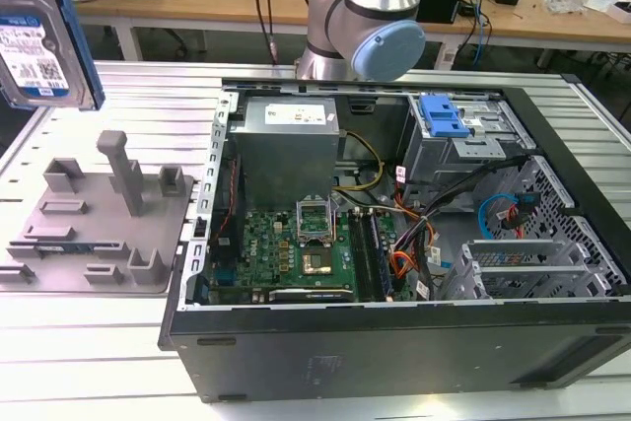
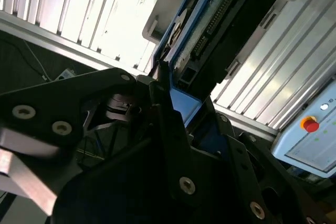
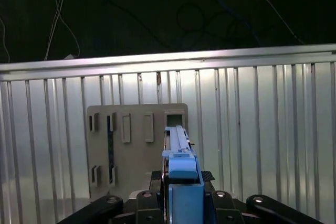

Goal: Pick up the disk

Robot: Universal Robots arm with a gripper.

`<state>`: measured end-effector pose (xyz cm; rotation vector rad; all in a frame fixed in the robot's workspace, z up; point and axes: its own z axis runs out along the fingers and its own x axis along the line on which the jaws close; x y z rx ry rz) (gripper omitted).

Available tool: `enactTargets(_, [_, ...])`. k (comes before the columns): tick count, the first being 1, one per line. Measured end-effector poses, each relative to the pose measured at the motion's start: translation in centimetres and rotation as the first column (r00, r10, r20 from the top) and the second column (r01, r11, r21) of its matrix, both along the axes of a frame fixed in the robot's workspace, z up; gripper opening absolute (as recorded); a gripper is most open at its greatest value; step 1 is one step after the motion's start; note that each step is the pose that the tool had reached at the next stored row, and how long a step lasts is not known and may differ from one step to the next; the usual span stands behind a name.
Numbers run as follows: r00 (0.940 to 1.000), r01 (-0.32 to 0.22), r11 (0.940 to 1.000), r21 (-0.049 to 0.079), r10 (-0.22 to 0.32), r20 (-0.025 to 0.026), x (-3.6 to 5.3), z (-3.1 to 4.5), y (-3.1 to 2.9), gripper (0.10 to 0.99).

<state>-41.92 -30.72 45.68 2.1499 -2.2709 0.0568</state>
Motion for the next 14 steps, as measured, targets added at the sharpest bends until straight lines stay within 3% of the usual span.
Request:
enactTargets(5, [1.0, -0.001, 1.0, 0.0, 0.001, -0.0001, 0.0, 2.39, -0.08, 0.369])
enactTargets(14, [1.0, -0.002, 1.0, 0.0, 0.002, 0.0001, 0.0, 2.45, -0.08, 0.369])
